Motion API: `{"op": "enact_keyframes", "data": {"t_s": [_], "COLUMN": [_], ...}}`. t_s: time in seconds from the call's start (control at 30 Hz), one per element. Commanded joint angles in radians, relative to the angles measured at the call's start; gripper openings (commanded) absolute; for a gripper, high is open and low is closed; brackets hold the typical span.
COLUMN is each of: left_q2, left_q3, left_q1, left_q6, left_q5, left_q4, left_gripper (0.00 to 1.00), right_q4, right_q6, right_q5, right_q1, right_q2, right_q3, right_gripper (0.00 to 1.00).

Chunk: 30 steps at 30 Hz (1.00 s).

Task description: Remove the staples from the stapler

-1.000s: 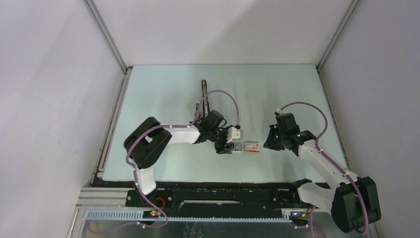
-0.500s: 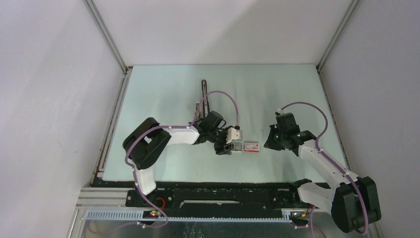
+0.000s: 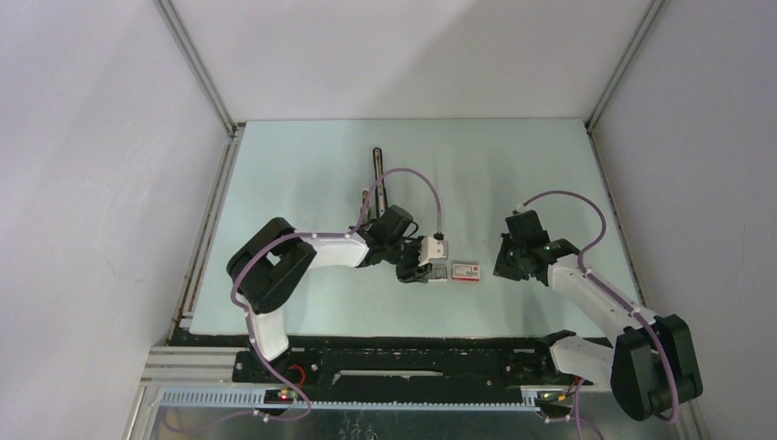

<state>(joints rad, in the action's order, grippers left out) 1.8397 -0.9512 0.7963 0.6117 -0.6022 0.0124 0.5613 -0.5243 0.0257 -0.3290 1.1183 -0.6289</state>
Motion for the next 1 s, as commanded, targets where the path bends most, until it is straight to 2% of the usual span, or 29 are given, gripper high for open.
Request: {"op": "enact_keyframes", "data": {"t_s": [0.0, 0.47, 0.97], "left_q2": [0.033, 0.041, 0.052], "left_q3": [0.043, 0.035, 0.022], "left_q1": [0.007, 0.017, 0.017], "left_q6": [0.032, 0.042, 0.043], "left_q5": [0.090, 0.104, 0.104], "left_q4": [-0.130, -0.153, -0.159], "left_gripper": [0.47, 0.44, 0.44], "right_q4": [-0.008, -0.071, -0.077], "right_q6": [-0.033, -0.048, 0.000], "right_q5": [0.041, 0.071, 0.112], "right_q1": [-0.022, -0.062, -0.063], "right_q2": [0.031, 0.142, 0.325], "right_q3": [0.003, 0.000, -0.108], "right_gripper": [0.08, 0.07, 0.07]}}
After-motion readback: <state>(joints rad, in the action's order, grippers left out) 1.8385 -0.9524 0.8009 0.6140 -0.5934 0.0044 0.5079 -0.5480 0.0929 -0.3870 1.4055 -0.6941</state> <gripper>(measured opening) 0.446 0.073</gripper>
